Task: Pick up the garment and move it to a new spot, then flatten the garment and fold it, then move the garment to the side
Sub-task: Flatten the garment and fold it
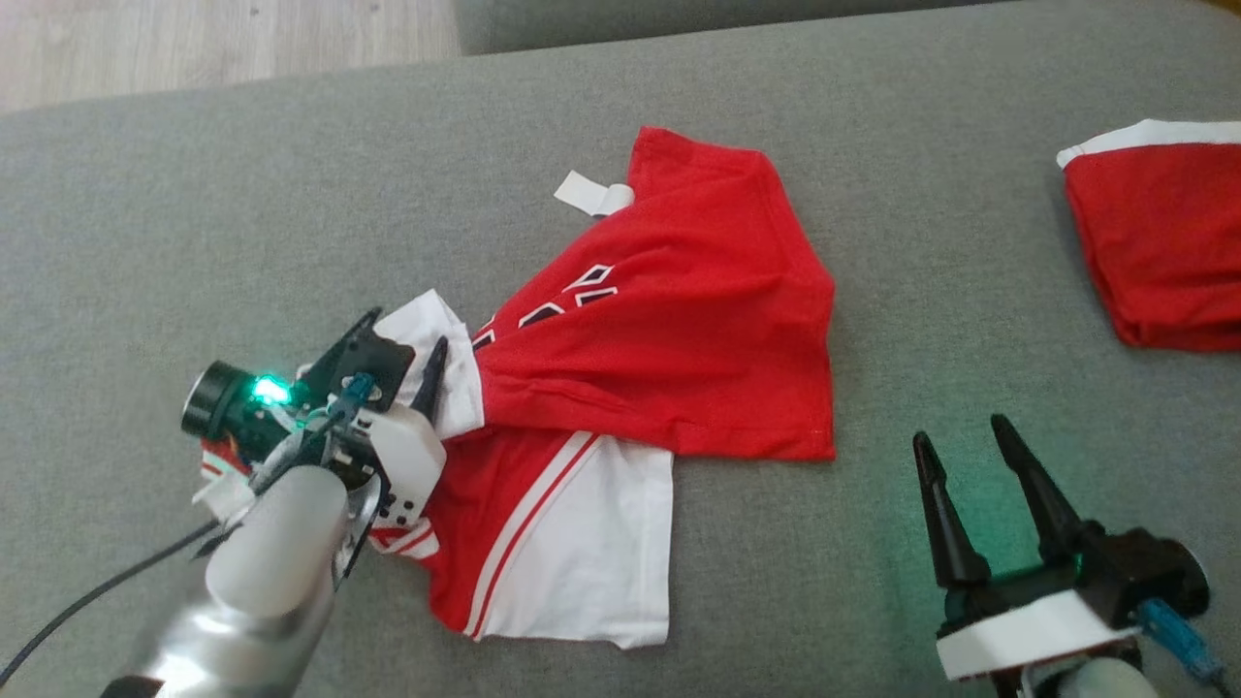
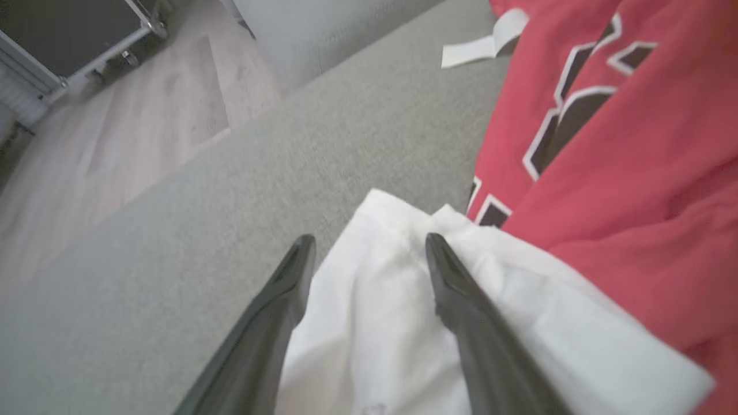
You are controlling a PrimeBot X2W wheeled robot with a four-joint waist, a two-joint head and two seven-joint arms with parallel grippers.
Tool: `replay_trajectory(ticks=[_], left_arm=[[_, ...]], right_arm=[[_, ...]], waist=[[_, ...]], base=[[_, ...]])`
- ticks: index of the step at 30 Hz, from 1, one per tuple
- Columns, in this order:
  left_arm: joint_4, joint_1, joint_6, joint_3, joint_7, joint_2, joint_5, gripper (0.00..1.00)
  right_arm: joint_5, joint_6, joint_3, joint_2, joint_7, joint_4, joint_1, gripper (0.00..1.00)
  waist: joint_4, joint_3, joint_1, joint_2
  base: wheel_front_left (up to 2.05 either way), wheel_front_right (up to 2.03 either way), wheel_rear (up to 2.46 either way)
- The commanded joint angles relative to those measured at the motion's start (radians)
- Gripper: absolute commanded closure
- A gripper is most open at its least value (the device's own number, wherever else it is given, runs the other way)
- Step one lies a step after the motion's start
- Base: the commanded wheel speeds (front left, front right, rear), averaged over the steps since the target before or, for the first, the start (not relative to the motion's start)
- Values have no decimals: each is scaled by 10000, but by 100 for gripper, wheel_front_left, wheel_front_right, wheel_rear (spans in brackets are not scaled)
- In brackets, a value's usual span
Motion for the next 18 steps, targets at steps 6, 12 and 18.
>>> replay_trajectory(ticks=[6,12,18], left_arm=[[916,-717,-694,294,203,-197,-558,4],[1378,-651,-911,180,94,-275,-699,100],[615,-513,-654,350,-1190,-154,-755,100]], right_arm=[[-84,-7,310,-195,-111,-276,-435,0],[-45,-7,351,-89,-111,-180,-361,0],[-7,-7,300,22,-111,-130,-156,0]], waist=[[-16,158,-2,0],[-100,-18,-2,0],[-59,-461,-2,0]], base=[[0,0,0],[0,0,0],[0,0,0]])
